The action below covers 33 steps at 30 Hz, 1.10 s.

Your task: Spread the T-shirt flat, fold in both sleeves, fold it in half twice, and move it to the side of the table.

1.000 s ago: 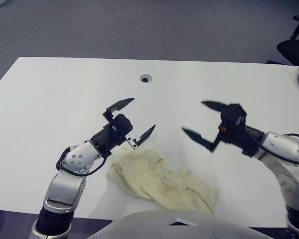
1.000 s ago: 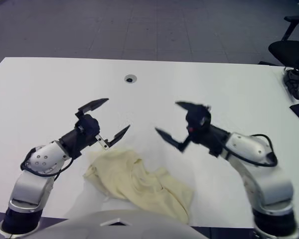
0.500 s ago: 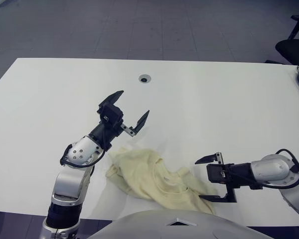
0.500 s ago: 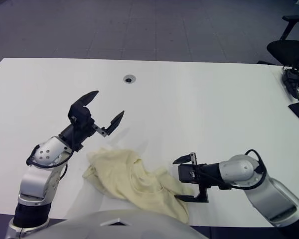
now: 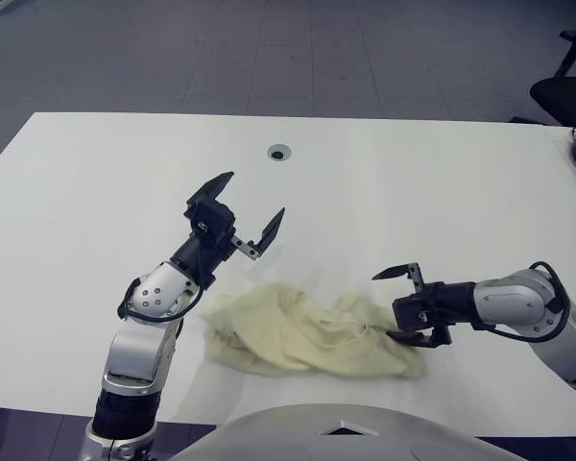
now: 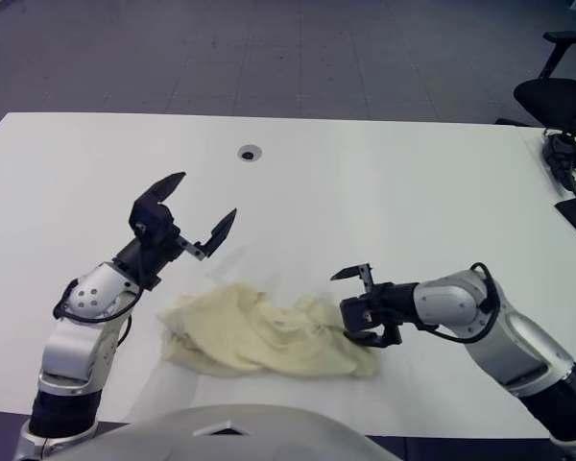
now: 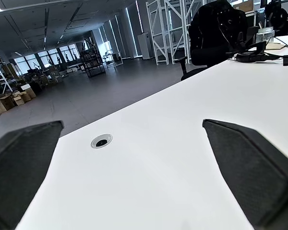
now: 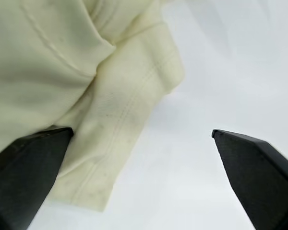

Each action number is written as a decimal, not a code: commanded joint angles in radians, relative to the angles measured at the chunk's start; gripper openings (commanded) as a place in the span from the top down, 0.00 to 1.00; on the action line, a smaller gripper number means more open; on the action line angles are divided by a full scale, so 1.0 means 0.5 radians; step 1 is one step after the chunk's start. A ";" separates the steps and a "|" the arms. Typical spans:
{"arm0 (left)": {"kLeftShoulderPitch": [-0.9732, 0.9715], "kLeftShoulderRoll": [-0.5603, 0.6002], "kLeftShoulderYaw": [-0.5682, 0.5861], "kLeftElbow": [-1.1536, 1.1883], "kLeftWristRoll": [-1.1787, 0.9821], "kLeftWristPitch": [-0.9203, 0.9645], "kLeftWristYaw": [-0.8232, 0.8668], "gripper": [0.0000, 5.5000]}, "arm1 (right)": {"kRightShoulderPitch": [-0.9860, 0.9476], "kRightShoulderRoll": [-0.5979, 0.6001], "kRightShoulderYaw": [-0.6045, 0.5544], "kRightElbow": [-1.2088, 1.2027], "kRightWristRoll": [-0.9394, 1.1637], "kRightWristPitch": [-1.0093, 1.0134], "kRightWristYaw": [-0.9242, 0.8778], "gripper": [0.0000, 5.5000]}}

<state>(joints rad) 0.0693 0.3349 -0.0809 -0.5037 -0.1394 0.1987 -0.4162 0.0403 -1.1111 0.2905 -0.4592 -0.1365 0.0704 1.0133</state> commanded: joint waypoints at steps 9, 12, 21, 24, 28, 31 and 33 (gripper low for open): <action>-0.039 0.174 -0.121 0.135 -0.030 -0.017 -0.305 0.02 | -0.071 0.056 -0.228 0.146 0.187 -0.311 0.044 0.02; -0.121 0.234 -0.154 0.245 -0.057 -0.019 -0.454 0.02 | -0.098 0.085 -0.336 0.111 0.351 -0.316 0.072 0.02; -0.549 0.408 -0.262 0.653 -0.333 -0.052 -1.244 0.02 | -0.088 0.199 -0.651 0.057 0.854 0.011 0.046 0.02; -0.770 0.401 -0.326 0.831 -0.418 0.013 -1.506 0.02 | -0.112 0.276 -0.725 0.086 0.945 0.205 -0.069 0.02; -1.044 0.332 -0.484 1.192 -0.339 0.016 -1.744 0.02 | -0.308 0.638 -0.833 0.174 1.058 0.527 -0.568 0.02; -1.182 0.299 -0.579 1.440 -0.291 0.066 -1.887 0.02 | -0.346 0.956 -0.883 0.119 1.236 0.646 -0.845 0.02; -1.265 0.270 -0.665 1.614 -0.217 0.071 -1.975 0.02 | -0.304 1.106 -0.859 0.082 1.266 0.661 -0.958 0.02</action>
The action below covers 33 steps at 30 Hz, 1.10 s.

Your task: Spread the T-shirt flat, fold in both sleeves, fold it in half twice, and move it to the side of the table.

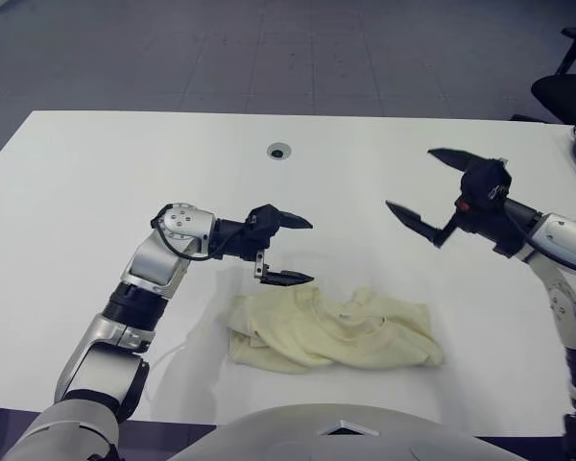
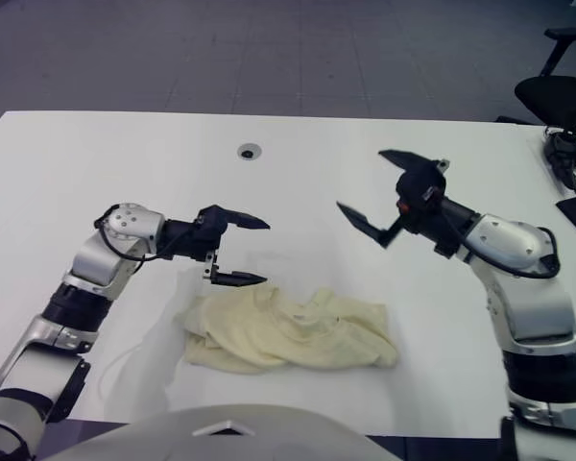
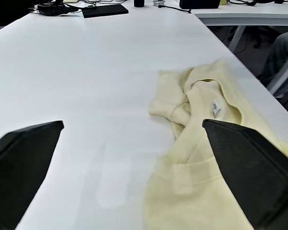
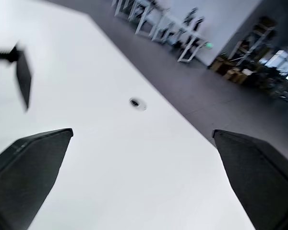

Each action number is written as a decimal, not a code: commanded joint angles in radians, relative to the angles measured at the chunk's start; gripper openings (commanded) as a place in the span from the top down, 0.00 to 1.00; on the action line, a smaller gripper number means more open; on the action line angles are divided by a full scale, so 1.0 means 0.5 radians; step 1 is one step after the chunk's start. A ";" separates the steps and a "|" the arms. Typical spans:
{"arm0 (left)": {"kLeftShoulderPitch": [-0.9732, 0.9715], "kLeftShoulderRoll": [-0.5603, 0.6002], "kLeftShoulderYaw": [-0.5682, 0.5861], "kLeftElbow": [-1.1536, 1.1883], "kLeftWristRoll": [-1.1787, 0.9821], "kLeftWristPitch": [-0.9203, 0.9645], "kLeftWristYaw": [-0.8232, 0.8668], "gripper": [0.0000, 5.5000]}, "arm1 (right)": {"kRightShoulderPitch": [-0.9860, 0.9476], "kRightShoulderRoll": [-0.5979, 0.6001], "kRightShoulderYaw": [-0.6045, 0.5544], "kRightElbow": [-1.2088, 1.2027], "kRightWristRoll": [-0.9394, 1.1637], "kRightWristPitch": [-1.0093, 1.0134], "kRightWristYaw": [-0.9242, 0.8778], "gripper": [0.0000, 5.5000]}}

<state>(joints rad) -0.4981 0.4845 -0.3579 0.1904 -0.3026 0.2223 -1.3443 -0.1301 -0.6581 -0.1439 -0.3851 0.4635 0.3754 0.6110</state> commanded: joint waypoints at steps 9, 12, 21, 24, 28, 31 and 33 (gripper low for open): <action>-0.272 -0.168 -0.267 0.750 0.310 -0.037 -0.348 0.02 | 0.020 0.524 0.149 0.063 0.001 -0.032 -0.286 0.02; -0.278 -0.197 -0.278 0.815 0.339 -0.053 -0.392 0.02 | 0.059 0.539 0.181 0.037 -0.020 -0.062 -0.255 0.02; -0.214 -0.221 -0.261 0.699 0.268 0.076 -0.532 0.34 | 0.087 0.562 0.192 0.023 -0.018 -0.063 -0.224 0.02; -0.207 -0.249 -0.268 0.703 0.277 0.113 -0.525 0.44 | 0.082 0.565 0.195 0.039 -0.024 -0.066 -0.214 0.02; -0.216 -0.278 -0.306 0.748 0.348 0.098 -0.500 0.58 | 0.084 0.565 0.196 0.042 -0.026 -0.071 -0.206 0.02; -0.220 -0.288 -0.304 0.756 0.365 0.095 -0.505 0.69 | 0.088 0.571 0.203 0.027 -0.029 -0.070 -0.210 0.02; -0.222 -0.290 -0.299 0.761 0.368 0.090 -0.510 0.76 | 0.091 0.575 0.205 0.018 -0.028 -0.069 -0.214 0.02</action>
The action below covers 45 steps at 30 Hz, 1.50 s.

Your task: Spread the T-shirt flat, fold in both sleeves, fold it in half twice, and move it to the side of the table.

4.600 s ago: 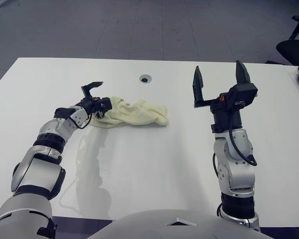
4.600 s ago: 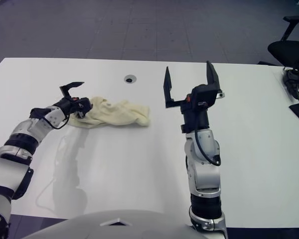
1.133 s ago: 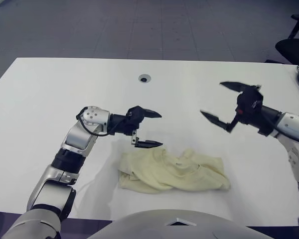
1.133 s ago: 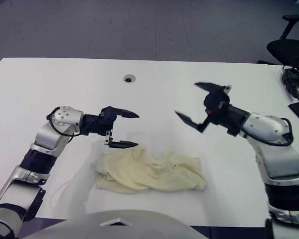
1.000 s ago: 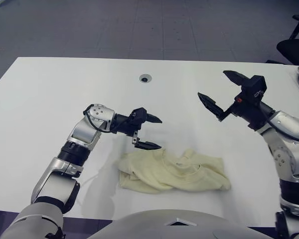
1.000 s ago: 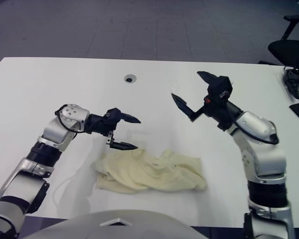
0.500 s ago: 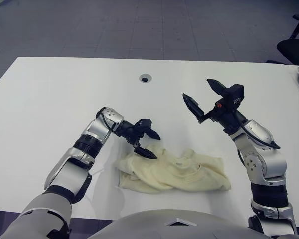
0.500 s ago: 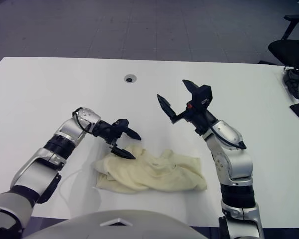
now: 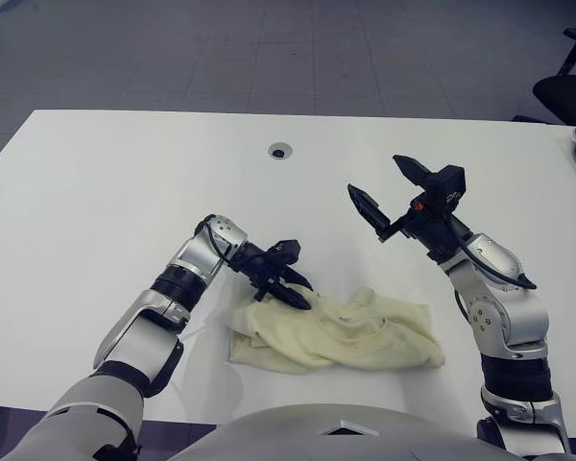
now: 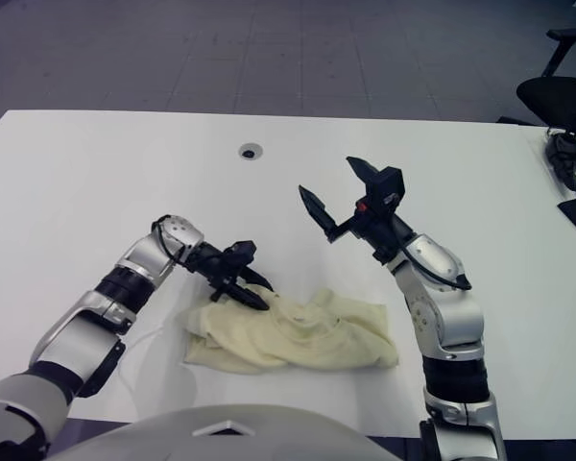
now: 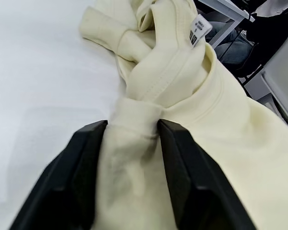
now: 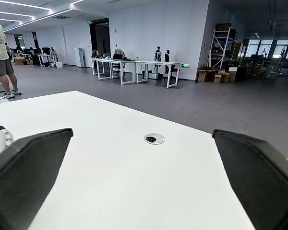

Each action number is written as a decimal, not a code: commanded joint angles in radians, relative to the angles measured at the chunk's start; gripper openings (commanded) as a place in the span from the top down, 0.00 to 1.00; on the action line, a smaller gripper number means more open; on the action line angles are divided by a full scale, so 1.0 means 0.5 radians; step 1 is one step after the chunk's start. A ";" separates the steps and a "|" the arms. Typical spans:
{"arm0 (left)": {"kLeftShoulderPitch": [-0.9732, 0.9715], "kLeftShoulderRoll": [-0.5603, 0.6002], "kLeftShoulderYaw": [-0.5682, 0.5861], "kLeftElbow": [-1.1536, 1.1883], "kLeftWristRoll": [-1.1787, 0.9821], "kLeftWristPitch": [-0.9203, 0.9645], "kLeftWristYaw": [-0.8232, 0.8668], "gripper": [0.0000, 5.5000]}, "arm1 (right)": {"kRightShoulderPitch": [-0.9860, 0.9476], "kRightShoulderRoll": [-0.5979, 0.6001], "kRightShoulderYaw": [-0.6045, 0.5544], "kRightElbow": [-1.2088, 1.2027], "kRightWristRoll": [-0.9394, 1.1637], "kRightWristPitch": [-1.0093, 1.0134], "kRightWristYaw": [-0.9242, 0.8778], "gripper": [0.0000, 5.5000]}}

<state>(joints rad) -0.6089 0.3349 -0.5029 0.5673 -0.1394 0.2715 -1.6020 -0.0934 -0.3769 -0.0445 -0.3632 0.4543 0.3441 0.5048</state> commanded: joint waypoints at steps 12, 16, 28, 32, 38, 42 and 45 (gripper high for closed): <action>0.011 0.026 0.134 -0.123 -0.066 0.006 0.016 1.00 | 0.036 0.018 0.002 -0.053 -0.009 -0.017 0.001 0.02; 0.119 0.110 0.222 -0.409 -0.172 0.049 0.005 1.00 | 0.033 0.025 0.010 -0.062 -0.011 -0.015 -0.005 0.02; 0.718 0.546 0.384 -1.489 -0.279 -0.118 0.189 1.00 | 0.048 0.030 0.044 -0.118 -0.030 0.000 -0.031 0.02; 0.757 0.575 0.309 -1.464 -0.200 -0.200 0.252 0.94 | 0.044 0.030 0.049 -0.109 -0.047 -0.005 -0.026 0.02; 0.848 0.611 0.218 -1.484 -0.097 -0.330 0.329 0.77 | 0.030 0.040 0.061 -0.108 -0.068 -0.005 -0.028 0.02; 0.893 0.631 0.219 -1.495 -0.077 -0.408 0.380 0.63 | 0.039 0.043 0.067 -0.122 -0.076 -0.002 -0.030 0.02; 0.921 0.652 0.225 -1.540 -0.101 -0.438 0.397 0.54 | 0.044 0.044 0.069 -0.130 -0.077 0.002 -0.031 0.02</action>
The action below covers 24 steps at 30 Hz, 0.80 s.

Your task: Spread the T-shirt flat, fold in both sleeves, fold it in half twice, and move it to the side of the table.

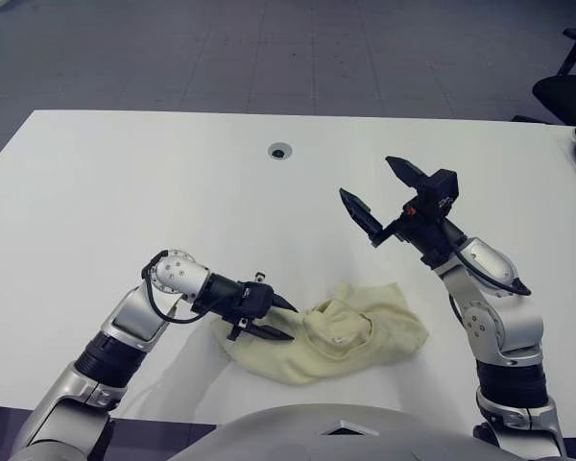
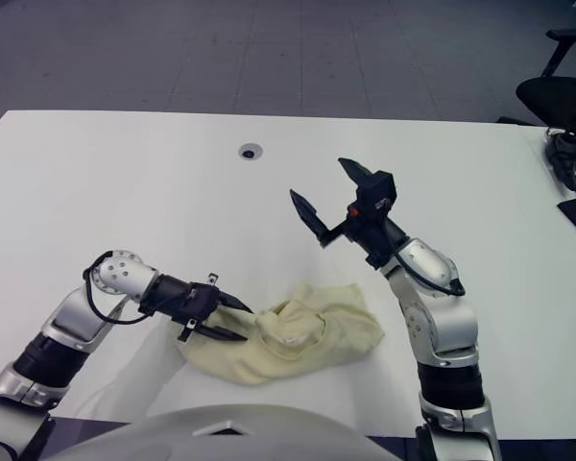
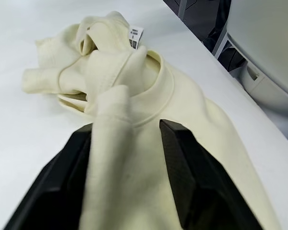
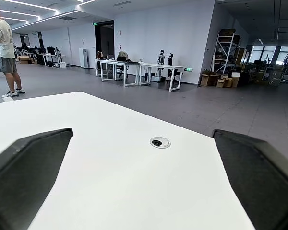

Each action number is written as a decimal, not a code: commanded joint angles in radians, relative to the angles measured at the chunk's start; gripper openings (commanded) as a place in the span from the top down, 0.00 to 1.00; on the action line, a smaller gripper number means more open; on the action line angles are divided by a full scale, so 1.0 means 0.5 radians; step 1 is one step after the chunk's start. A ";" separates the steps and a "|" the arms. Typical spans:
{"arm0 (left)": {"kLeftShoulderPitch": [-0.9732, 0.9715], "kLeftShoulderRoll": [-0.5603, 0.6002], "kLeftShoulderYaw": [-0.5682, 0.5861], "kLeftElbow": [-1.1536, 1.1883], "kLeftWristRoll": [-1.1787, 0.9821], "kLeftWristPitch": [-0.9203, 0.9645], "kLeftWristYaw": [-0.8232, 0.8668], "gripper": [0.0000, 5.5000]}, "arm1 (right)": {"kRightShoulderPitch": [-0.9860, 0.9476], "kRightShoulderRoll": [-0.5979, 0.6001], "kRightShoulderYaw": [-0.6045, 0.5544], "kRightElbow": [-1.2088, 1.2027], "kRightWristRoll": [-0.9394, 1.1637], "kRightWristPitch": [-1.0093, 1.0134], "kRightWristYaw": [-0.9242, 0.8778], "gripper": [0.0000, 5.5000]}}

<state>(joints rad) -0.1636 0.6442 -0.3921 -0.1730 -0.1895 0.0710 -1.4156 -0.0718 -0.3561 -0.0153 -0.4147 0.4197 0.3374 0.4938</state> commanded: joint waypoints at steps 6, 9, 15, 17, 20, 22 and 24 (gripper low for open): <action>-0.019 -0.011 0.084 -0.110 -0.083 -0.064 0.117 0.34 | 0.009 -0.003 0.018 -0.036 -0.010 0.021 -0.009 0.02; -0.047 -0.023 0.169 -0.182 -0.251 0.034 0.142 0.24 | 0.011 -0.002 0.021 -0.045 -0.006 0.030 -0.009 0.02; 0.030 0.120 0.290 -0.368 -0.590 0.264 0.048 0.03 | 0.019 -0.001 0.020 -0.072 0.005 0.053 -0.013 0.02; 0.050 0.146 0.309 -0.364 -0.609 0.278 0.038 0.02 | 0.025 0.000 0.018 -0.085 0.007 0.061 -0.020 0.02; 0.018 0.112 0.388 -0.277 -0.626 0.286 0.109 0.02 | 0.022 0.003 0.019 -0.092 0.010 0.075 -0.025 0.02; -0.036 0.083 0.401 -0.158 -0.558 0.280 0.183 0.02 | 0.022 0.003 0.022 -0.094 0.011 0.080 -0.026 0.02; -0.091 0.064 0.400 -0.025 -0.518 0.333 0.256 0.02 | 0.023 0.002 0.027 -0.099 0.012 0.086 -0.029 0.02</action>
<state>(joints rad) -0.1747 0.6839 -0.2025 -0.2442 -0.4712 0.2087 -1.3213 -0.0630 -0.3552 -0.0062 -0.4545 0.4211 0.3648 0.4810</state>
